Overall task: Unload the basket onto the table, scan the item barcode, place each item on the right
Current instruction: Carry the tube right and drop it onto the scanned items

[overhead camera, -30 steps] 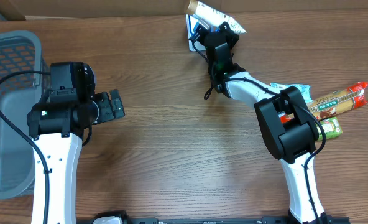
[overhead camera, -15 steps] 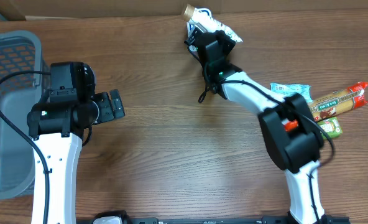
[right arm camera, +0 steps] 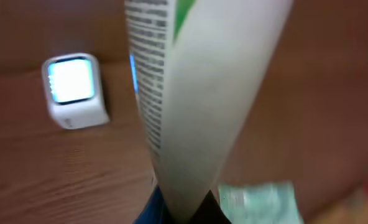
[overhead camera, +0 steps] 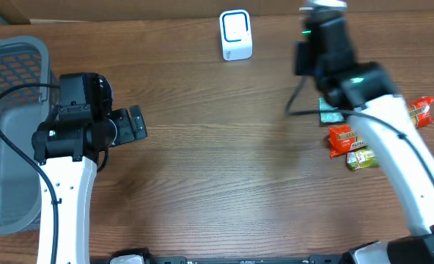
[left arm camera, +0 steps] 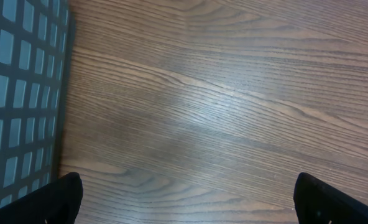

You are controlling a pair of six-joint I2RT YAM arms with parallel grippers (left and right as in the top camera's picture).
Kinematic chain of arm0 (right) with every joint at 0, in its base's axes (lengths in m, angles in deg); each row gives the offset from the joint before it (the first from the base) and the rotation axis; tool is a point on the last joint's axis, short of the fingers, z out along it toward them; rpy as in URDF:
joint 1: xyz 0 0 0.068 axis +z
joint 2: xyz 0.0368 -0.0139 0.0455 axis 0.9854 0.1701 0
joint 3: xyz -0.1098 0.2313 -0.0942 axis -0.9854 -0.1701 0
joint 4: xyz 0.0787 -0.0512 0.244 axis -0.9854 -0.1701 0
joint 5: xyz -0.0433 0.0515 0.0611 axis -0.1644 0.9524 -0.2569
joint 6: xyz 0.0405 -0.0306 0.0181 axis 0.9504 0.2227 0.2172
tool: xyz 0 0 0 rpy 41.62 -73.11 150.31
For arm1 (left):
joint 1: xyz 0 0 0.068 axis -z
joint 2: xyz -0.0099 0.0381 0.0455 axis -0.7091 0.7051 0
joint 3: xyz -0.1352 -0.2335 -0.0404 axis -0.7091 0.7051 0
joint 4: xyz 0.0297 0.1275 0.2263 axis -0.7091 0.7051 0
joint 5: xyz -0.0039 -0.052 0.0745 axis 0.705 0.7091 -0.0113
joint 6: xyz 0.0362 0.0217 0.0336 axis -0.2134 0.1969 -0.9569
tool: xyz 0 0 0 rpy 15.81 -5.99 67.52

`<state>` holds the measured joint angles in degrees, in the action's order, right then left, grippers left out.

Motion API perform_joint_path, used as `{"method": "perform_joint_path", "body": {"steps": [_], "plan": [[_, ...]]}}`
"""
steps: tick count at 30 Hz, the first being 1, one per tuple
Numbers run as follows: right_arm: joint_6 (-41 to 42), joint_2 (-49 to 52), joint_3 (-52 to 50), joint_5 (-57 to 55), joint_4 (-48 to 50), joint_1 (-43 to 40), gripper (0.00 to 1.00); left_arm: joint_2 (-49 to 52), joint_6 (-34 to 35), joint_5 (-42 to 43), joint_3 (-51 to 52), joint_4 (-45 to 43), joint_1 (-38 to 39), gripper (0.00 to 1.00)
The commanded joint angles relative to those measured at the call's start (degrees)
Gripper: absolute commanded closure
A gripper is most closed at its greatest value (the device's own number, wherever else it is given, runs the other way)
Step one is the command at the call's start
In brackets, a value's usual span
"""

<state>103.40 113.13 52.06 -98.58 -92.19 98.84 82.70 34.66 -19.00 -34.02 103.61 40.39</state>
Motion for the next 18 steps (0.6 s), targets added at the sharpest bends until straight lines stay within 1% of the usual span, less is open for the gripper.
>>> {"method": "perform_joint_path", "body": {"steps": [1,4,7,12,14,15,16,17,18], "plan": [[29.0,1.81,-0.02,3.06,-6.56,-6.75,0.96,-0.39,-1.09,0.24,0.11,-0.02,-0.35,0.0],[35.26,3.21,-3.02,4.96,-8.52,-10.78,0.96,-0.39,-1.09,0.24,0.11,-0.02,-0.35,0.0],[39.23,4.66,-8.07,5.22,-6.38,-13.7,0.96,-0.39,-1.09,0.24,0.11,-0.02,-0.35,0.0],[39.69,6.78,-15.78,6.88,1.53,-17.0,0.96,-0.39,-1.11,0.24,0.11,-0.02,-0.35,0.0],[39.8,7.26,-17.49,8.85,2.6,-18.05,0.96,-0.39,-1.09,0.24,0.11,-0.02,-0.35,0.0],[39.8,7.32,-18.01,9.62,2.69,-18.45,0.95,-0.39,-1.09,0.24,0.11,-0.02,-0.35,0.0],[39.78,7.34,-18.32,9.97,2.56,-18.71,0.89,-0.39,-1.09,0.24,0.11,-0.02,-0.35,0.0],[39.71,7.34,-18.38,10.1,2.25,-18.78,0.75,-0.39,-1.09,0.24,0.11,-0.02,-0.35,0.0],[38.99,7.34,-18.38,10.12,1.92,-18.78,0.59,-0.39,-1.09,0.24,0.11,-0.02,-0.35,0.0]]}}
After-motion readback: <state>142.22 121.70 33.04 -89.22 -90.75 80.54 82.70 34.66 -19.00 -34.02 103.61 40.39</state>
